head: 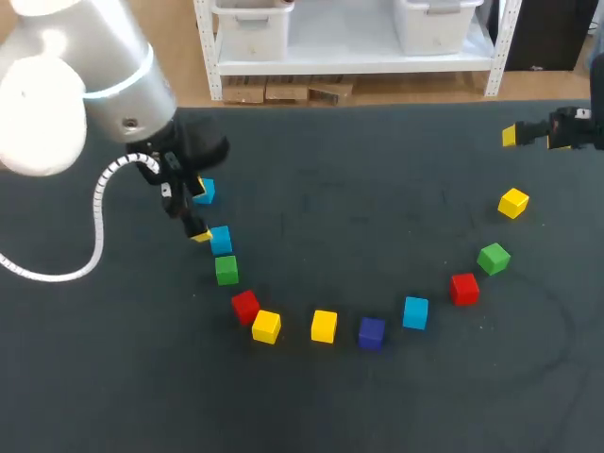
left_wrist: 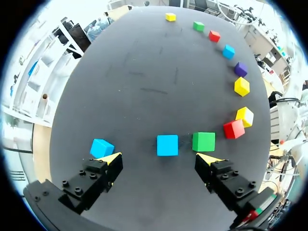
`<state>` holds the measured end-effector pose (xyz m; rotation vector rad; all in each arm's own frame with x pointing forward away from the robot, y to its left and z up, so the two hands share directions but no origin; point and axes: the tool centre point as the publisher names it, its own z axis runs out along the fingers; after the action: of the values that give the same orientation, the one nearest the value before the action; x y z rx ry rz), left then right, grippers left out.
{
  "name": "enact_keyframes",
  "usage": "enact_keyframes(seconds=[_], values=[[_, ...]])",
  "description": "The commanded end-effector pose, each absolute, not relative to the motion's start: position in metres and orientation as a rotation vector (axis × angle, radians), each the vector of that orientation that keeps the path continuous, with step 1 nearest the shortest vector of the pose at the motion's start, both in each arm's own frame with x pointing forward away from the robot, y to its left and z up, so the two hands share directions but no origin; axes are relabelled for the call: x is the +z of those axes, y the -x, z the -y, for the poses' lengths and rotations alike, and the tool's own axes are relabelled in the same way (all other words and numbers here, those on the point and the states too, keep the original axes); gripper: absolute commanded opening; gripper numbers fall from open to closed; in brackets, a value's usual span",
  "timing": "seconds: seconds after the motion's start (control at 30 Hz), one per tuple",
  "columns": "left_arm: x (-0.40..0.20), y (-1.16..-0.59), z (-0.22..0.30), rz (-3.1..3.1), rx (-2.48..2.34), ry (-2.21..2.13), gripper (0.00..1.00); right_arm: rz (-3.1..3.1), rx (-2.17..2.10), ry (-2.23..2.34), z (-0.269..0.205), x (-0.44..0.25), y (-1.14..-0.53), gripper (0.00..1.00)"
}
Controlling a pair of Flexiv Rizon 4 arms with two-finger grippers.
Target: Place the blue cubes, place green cubes on the blue cubes, place the yellow cubes on the green cubes, then place the red cubes on the yellow cubes, and place purple cube on the red cubes.
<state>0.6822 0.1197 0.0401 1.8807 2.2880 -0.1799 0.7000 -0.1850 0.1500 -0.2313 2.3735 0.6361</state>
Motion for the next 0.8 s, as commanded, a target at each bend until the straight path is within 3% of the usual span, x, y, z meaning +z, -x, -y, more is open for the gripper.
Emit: enact_keyframes(seconds=[0.03,0.8], values=[[0.034,-0.691,-0.116,-2.299,-0.198,-1.905,1.0,-2.374,0.636,0.231,0.185,0.15,-0.7,1.0],[0.01,-0.68,-0.114,-2.338,-0.251,-1.953,1.0,-2.374,0.636,0.231,0.185,0.15,-0.7,1.0]])
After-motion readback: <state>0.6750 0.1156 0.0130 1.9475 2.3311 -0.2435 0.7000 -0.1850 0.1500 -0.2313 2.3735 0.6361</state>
